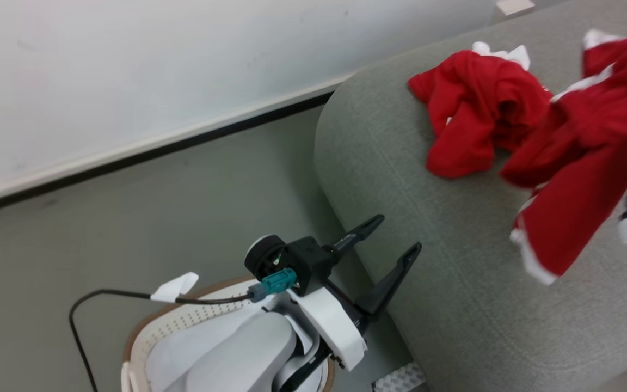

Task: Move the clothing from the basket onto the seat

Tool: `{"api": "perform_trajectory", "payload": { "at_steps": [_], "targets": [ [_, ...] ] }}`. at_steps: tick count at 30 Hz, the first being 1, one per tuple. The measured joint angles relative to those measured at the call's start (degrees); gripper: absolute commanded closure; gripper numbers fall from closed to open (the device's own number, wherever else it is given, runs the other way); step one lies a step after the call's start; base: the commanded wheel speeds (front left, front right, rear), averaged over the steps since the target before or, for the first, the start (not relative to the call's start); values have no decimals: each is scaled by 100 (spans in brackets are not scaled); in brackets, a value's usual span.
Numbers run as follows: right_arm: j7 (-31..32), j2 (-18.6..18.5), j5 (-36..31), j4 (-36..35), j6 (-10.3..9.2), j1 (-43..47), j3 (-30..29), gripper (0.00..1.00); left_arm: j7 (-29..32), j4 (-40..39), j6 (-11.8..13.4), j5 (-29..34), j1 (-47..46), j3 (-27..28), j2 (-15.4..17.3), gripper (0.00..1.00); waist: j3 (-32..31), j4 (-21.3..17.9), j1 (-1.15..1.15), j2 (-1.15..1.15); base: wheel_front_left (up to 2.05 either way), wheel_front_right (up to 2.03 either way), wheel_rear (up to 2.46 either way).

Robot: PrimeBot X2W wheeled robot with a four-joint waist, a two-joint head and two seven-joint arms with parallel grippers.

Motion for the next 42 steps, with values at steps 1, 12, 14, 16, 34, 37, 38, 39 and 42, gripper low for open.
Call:
{"api": "perform_trajectory", "payload": {
  "at_steps": [1, 12, 14, 16, 34, 37, 38, 39, 42],
  "targets": [
    [0, -100, 110, 105, -1, -124, -20, 100, 0, 1, -4, 9, -38, -3, 8, 0, 65, 35, 0, 0, 0, 0, 0],
    [57, -1104, 499, 1265, -1, -1854, 35, 100, 303, -178, -14, 138, -519, -27, 310, 0, 1093, 440, 1, 0, 0, 0, 0],
    [196, -1172, 483, 1623, -1, -2124, 112, 100, 344, -232, -12, 145, -613, -3, 354, 0, 1317, 510, 1, 0, 0, 0, 0],
    [361, -1182, 449, 2023, -1, -2290, 252, 100, 349, -261, -5, 146, -664, 13, 363, 0, 1526, 587, 1, 0, 0, 0, 0],
    [2163, -1440, 923, 3713, 0, -2825, 1784, 10, 154, -93, -5, 142, -851, 63, 270, 0, 2075, 1169, 0, 0, 0, 0, 0],
    [2185, -1441, 1057, 3731, 0, -2822, 1968, 0, 125, -38, -7, 135, -843, 62, 250, 0, 1954, 1150, 0, 0, 0, 0, 0],
    [2189, -1446, 1102, 3731, -1, -2811, 2042, 0, 97, -21, -8, 132, -827, 64, 243, 0, 1899, 1144, 1, 0, 0, 0, 0],
    [2230, -1452, 1132, 3723, 0, -2785, 2135, 0, 92, -4, -8, 121, -806, 65, 238, 0, 1838, 1140, 0, 0, 0, 0, 0],
    [2423, -1475, 1276, 3668, 0, -2571, 2453, 0, 59, 66, -9, 81, -685, 101, 238, 0, 1611, 1121, 0, 0, 0, 0, 0]
  ]
}}
